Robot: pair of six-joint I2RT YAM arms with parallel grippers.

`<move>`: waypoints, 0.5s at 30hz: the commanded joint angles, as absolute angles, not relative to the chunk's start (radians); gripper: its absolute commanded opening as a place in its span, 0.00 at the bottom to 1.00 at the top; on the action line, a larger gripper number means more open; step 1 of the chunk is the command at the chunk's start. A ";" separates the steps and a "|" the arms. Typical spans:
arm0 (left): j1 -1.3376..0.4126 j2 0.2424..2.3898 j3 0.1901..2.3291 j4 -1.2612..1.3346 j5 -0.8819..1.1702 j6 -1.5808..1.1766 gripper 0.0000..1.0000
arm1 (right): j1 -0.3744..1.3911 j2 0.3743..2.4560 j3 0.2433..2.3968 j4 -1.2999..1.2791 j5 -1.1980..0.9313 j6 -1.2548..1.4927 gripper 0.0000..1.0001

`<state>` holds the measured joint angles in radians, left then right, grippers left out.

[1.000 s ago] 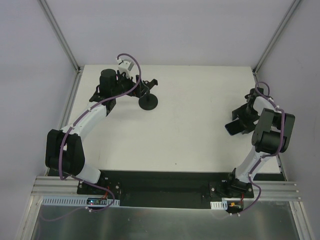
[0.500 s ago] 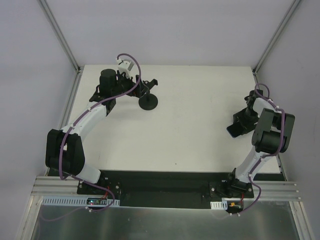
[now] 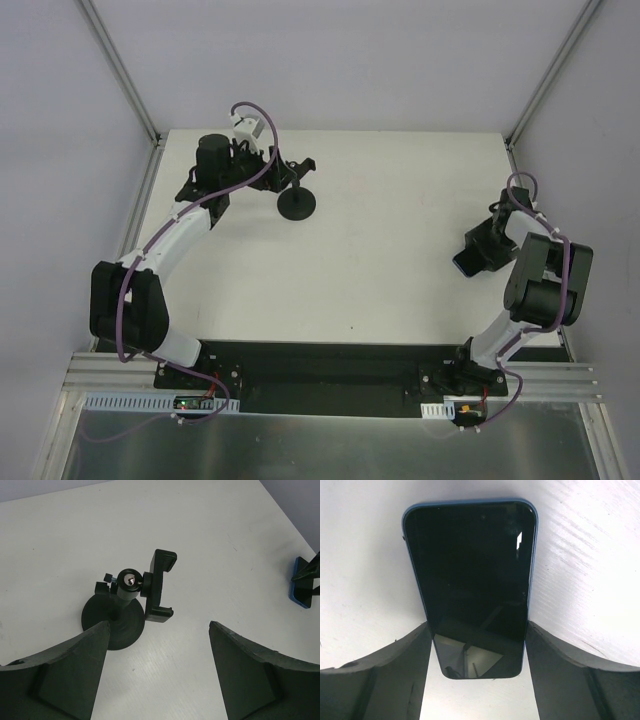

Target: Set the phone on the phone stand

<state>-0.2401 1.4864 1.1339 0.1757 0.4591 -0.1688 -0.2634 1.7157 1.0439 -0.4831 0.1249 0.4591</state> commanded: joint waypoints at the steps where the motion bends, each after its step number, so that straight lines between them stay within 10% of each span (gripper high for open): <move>1: -0.232 1.416 1.200 0.153 0.499 -0.213 0.79 | -0.249 1.649 0.973 -0.371 0.041 0.353 0.01; 15: -0.235 1.509 1.322 0.137 0.765 -0.344 0.67 | 0.056 1.281 0.795 0.023 0.022 0.068 0.01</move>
<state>-0.2405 1.4551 1.2495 0.1173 0.6136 -0.2840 -0.0544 1.3830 0.8055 -0.1711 0.0406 0.1867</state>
